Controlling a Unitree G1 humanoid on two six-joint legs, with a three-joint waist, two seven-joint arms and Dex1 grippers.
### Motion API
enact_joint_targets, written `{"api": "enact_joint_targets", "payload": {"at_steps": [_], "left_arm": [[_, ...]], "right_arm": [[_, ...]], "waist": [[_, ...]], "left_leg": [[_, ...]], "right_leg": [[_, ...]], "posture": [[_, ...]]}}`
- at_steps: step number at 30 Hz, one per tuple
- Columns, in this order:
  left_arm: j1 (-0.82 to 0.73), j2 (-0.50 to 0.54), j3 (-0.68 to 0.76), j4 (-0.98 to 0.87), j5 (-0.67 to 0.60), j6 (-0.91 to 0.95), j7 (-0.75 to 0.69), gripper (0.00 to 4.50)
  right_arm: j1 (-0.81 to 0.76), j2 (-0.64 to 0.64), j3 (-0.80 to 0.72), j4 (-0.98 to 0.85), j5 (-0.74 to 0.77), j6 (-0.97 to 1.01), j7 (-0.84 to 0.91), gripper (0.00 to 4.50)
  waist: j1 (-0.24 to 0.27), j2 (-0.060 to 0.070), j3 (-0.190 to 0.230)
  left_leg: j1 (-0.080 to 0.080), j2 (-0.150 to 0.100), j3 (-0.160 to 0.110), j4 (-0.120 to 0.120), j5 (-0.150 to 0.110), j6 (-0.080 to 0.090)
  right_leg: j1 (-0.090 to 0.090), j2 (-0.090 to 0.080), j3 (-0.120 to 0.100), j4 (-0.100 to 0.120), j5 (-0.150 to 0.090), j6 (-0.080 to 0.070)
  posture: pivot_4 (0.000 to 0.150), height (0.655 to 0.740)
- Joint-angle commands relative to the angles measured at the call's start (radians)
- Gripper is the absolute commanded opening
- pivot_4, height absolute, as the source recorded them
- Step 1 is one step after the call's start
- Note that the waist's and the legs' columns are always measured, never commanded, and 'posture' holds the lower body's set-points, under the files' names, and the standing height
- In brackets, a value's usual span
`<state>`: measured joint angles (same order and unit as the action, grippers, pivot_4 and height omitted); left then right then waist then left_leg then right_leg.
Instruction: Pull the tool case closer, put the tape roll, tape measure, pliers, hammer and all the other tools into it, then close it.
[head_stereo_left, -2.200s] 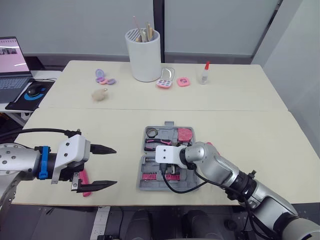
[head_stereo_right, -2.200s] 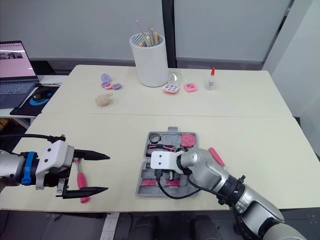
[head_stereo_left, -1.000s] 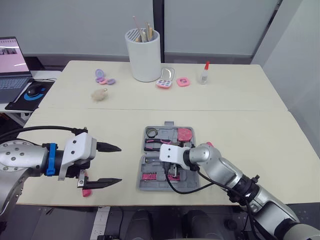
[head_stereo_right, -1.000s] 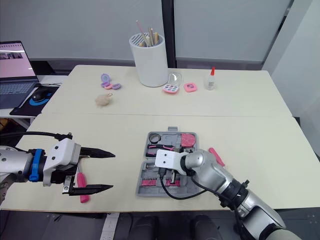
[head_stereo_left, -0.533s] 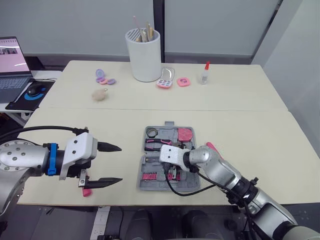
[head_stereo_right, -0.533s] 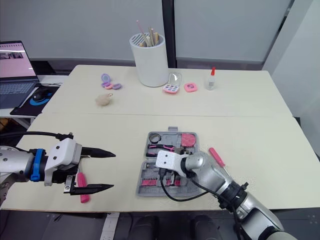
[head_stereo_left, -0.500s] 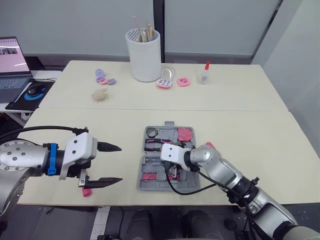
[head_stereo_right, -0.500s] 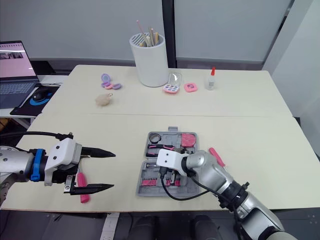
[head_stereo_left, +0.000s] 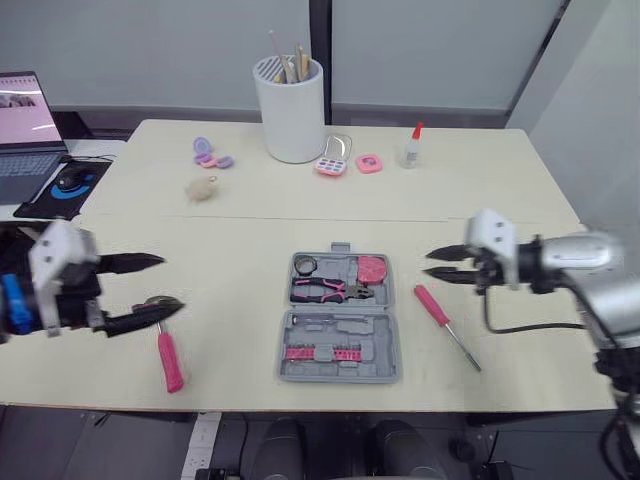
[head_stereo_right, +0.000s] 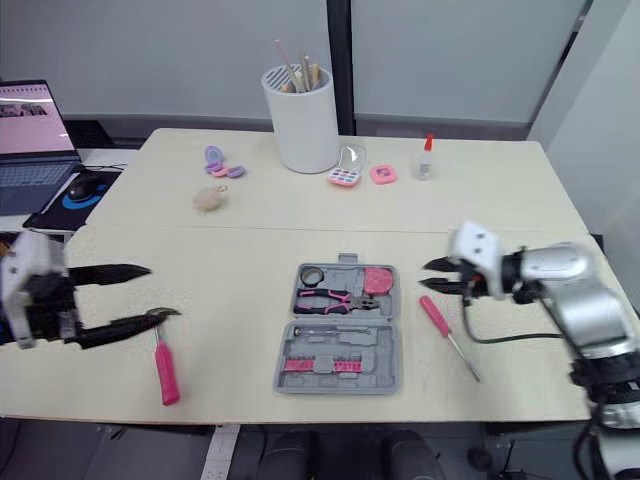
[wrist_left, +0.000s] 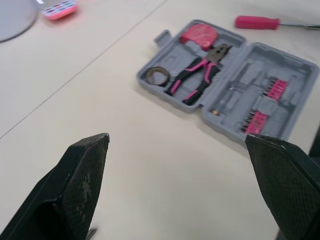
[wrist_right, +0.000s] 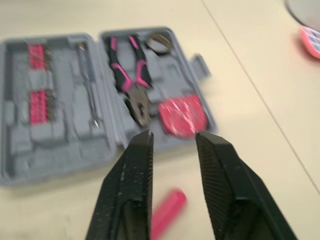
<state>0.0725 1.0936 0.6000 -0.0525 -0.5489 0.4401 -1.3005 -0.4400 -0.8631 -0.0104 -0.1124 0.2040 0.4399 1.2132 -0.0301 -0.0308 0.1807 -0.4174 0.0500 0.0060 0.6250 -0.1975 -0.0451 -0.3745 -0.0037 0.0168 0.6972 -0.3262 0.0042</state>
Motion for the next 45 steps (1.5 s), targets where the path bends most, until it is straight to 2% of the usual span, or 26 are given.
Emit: {"api": "enact_joint_targets", "payload": {"at_steps": [1, 8, 11, 16, 30, 39, 45], "left_arm": [[0.010, 0.045, 0.093, 0.180, 0.034, -0.053, -0.035, 4.50], [0.017, 0.109, 0.118, 0.515, 0.106, -0.165, -0.087, 4.50], [0.010, 0.124, 0.118, 0.620, 0.124, -0.205, -0.088, 4.50], [-0.001, 0.129, 0.089, 0.688, 0.150, -0.259, -0.085, 4.50], [-0.057, 0.151, 0.058, 0.718, 0.171, -0.273, -0.087, 4.50], [-0.023, 0.129, 0.091, 0.675, 0.173, -0.272, -0.060, 4.50], [0.143, 0.028, 0.209, 0.467, 0.127, -0.168, 0.014, 4.50]], "right_arm": [[0.025, -0.069, -0.133, 0.046, 0.080, -0.046, 0.056, 2.44], [0.146, -0.145, -0.280, 0.168, 0.119, -0.091, 0.058, 4.48], [0.196, -0.145, -0.329, 0.242, 0.105, -0.127, 0.021, 4.48], [0.225, -0.147, -0.348, 0.295, 0.106, -0.160, 0.003, 4.48], [0.212, -0.142, -0.317, 0.338, 0.104, -0.214, -0.014, 4.48], [0.188, -0.121, -0.294, 0.289, 0.137, -0.186, -0.030, 4.48], [0.067, -0.063, -0.210, 0.176, 0.175, -0.150, -0.036, 4.48]], "waist": [[-0.005, 0.001, 0.000], [-0.003, 0.001, 0.001], [-0.002, 0.001, 0.000], [-0.002, 0.001, 0.001], [-0.002, 0.001, 0.000], [-0.002, 0.001, 0.000], [-0.019, 0.001, 0.000]], "left_leg": [[0.000, 0.001, 0.001, 0.000, 0.000, 0.000], [0.001, 0.004, 0.004, 0.000, 0.000, 0.000], [0.001, 0.005, 0.005, 0.000, 0.000, 0.000], [0.001, 0.005, 0.006, 0.000, 0.000, 0.000], [0.001, 0.007, 0.013, -0.001, 0.000, 0.000], [0.001, 0.009, 0.019, -0.001, 0.000, 0.000], [0.002, 0.010, 0.020, -0.001, 0.000, 0.000]], "right_leg": [[0.000, 0.000, 0.000, 0.000, 0.000, 0.000], [-0.001, 0.001, 0.001, 0.000, -0.001, -0.001], [-0.002, 0.001, 0.001, 0.000, -0.001, -0.001], [-0.002, 0.000, 0.001, 0.001, 0.000, -0.002], [-0.004, 0.001, 0.002, 0.001, 0.000, -0.002], [-0.006, 0.002, 0.003, 0.002, 0.000, -0.002], [-0.006, 0.003, 0.005, 0.002, 0.000, -0.002]], "posture": [[0.150, 0.7400], [0.150, 0.7400], [0.150, 0.7400], [0.150, 0.7400], [0.150, 0.7400], [0.150, 0.7400], [0.150, 0.7400]]}}
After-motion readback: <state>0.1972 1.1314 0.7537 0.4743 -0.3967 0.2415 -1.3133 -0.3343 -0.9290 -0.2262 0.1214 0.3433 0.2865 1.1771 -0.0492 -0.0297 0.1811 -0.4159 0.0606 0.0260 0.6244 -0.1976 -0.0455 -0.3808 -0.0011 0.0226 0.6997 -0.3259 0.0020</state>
